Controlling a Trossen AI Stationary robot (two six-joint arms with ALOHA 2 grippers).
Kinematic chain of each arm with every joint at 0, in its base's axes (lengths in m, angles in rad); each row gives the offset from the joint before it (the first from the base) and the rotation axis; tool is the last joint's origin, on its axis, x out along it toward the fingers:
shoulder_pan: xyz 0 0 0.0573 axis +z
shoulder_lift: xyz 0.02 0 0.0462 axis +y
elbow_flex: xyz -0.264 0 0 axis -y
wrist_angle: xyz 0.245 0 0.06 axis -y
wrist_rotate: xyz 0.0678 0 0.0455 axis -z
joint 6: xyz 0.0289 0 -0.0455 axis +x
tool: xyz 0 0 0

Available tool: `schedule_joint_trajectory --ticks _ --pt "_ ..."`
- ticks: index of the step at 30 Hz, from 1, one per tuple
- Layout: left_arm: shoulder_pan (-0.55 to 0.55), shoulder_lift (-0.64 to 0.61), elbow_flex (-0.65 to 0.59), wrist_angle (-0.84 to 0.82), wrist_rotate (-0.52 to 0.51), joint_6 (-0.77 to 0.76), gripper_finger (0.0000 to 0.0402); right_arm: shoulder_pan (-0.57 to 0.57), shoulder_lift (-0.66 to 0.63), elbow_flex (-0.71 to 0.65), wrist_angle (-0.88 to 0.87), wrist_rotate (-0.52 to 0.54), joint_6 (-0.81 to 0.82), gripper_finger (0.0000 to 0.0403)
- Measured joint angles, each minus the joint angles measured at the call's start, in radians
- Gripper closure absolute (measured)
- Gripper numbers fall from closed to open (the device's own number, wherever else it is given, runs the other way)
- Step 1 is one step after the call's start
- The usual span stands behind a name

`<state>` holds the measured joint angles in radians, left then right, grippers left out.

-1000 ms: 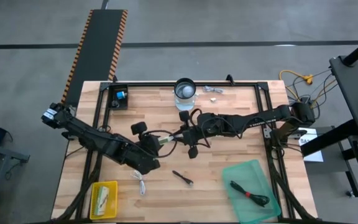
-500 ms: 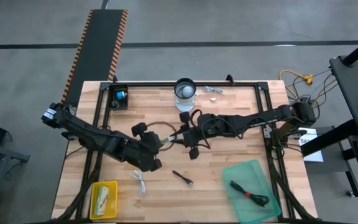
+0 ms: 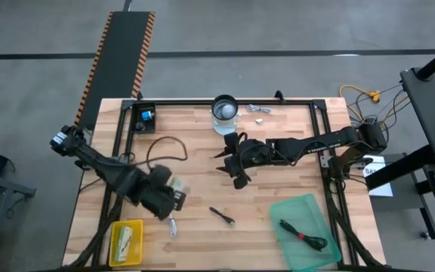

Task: Pick and place items into bin
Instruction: Put the white card reader box into the yellow bin

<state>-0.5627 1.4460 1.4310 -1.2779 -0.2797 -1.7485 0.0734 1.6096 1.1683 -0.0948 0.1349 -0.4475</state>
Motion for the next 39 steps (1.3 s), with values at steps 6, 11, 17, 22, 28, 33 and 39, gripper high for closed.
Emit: schedule_joint_trajectory --ticks 6,11,17,22,28,33,39 --pt "-0.119 0.063 -0.001 -0.027 0.148 -0.293 0.0379 0.0 0.0 0.0 -0.012 -0.001 0.002 0.0236" --pt "-0.228 0.112 0.009 -0.06 0.246 -0.522 0.0379 -0.001 0.0 0.0 -0.014 -0.002 0.002 0.0242" --pt "-0.286 0.168 0.03 -0.066 0.353 -0.584 0.0379 0.0 0.0 -0.003 -0.014 -0.004 0.002 0.0242" --pt "-0.301 0.2 0.059 -0.084 0.365 -0.584 0.0379 0.0 0.0 -0.003 -0.013 -0.004 0.002 0.0244" --pt "-0.326 0.23 0.101 -0.138 0.407 -0.596 0.0379 0.0 0.0 -0.011 -0.013 -0.003 0.002 0.0251" --pt "-0.339 0.276 0.139 -0.187 0.422 -0.598 0.0379 0.0 0.0 -0.019 -0.012 -0.004 0.003 0.0255" --pt "-0.354 0.32 0.14 -0.196 0.427 -0.597 0.0379 0.0 0.0 -0.024 -0.011 -0.004 0.003 0.0253"
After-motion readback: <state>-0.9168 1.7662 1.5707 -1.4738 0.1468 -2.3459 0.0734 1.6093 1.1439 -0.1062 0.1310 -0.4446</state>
